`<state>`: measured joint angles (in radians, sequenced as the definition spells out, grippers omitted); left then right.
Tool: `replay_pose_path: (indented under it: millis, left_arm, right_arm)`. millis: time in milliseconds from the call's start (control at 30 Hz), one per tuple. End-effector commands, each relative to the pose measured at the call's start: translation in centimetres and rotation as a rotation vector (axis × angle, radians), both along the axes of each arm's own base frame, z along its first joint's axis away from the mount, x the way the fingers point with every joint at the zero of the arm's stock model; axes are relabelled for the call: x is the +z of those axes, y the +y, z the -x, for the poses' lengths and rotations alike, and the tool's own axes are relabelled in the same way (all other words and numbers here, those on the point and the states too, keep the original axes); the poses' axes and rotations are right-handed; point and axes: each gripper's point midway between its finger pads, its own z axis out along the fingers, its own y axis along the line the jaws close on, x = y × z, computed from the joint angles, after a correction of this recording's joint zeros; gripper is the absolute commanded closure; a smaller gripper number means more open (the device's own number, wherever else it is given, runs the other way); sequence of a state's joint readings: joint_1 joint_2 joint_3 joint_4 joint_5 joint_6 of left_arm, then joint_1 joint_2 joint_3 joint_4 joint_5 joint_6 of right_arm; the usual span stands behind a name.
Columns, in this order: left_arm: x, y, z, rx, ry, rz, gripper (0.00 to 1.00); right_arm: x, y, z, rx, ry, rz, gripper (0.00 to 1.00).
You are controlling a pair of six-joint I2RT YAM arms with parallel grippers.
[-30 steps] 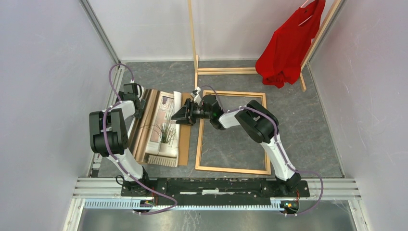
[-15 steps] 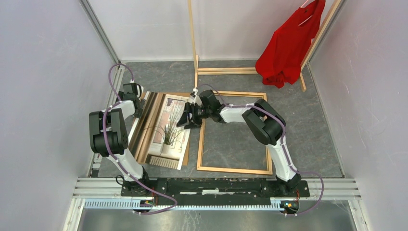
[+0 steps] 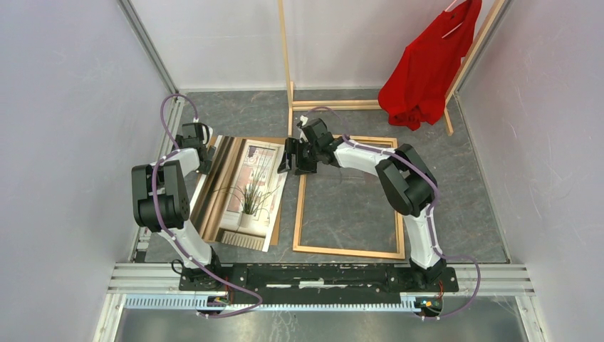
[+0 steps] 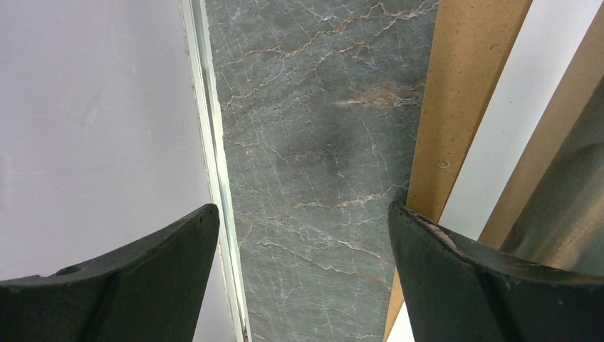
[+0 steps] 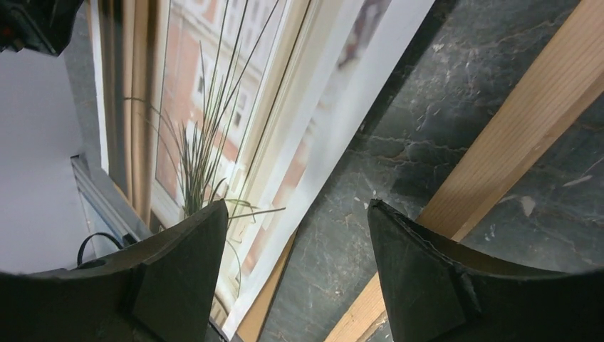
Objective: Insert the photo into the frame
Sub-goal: Pick up the photo at the center of the board.
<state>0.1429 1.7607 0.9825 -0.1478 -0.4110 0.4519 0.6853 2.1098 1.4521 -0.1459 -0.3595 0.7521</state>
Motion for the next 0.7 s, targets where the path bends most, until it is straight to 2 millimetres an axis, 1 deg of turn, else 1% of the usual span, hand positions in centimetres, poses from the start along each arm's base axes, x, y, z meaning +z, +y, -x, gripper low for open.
replay_pose_path:
  millis: [0,167,267,367,433,567,667]
  left_arm:
    - [-3.6,-2.2,2.2,-0.061,0.135,0.108,0.05]
    - [-3.7,-2.3,2.3,-0.062,0.139,0.112,0.05]
    - [-3.7,-2.3,2.2,-0.064,0.139,0.112,0.05]
    - [-3.6,-2.3,2.2,-0.064,0.140,0.115,0.05]
    - [-3.5,-2.4,2.2,-0.067,0.141,0.117,0.05]
    - [-3.5,-2.4,2.2,-0.070,0.143,0.115,0.05]
    - [-3.5,-2.4,2.3,-0.072,0.146,0.112,0.05]
  right_arm:
    - [-1.1,-0.1,-1.4,-0.041,-0.015,0.074,0.21]
    - [-1.2,1.3,-2.3,-0.079,-0.016,0.047,0.23]
    - [-1.6,1.9,-2.5,-0.115,-0.002,0.032,0.28]
    - [-2.2,2.0,-2.3,-0.168,0.020,0.002,0.33]
    - [-1.9,2.5,-2.1,-0.184,0.030,-0.065,0.34]
    - [0.6,3.3,-2.3,-0.186,-0.014,-0.180,0.43]
    - [3.2,3.7,-2.7,-0.182,-0.073,-0.240,0.50]
